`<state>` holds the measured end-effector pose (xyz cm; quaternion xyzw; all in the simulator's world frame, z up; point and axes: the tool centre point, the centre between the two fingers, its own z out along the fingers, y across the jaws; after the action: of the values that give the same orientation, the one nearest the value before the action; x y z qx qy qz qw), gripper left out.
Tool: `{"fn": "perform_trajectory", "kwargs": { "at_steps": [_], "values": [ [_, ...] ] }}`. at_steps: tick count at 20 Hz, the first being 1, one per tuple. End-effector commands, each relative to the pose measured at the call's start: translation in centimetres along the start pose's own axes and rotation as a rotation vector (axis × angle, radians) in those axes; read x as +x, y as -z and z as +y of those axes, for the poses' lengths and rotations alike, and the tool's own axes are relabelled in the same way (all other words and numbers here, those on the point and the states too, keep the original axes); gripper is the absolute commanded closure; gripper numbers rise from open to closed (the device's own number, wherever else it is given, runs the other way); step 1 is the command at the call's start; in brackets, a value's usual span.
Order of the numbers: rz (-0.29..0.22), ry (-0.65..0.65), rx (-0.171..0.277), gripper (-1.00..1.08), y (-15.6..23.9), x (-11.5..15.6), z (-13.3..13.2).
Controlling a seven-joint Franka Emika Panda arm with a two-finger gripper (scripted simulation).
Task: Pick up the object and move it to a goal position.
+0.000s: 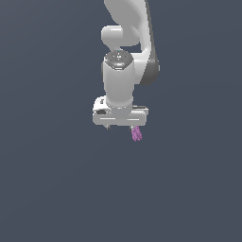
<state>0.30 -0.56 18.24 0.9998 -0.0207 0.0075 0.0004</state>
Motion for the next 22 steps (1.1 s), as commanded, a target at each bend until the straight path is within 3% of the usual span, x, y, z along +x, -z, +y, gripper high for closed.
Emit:
{"fn": "perform_trajectory", "kwargs": {
  "at_steps": [1, 12, 22],
  "values": [
    [0.0, 0.0, 0.0, -0.92, 0.0, 0.0, 0.0],
    [0.006, 0.026, -0.02, -0.92, 0.0, 0.6, 1.6],
    [0.0, 0.07, -0.013, -0.92, -2.5, -1.5, -1.7]
  ]
}}
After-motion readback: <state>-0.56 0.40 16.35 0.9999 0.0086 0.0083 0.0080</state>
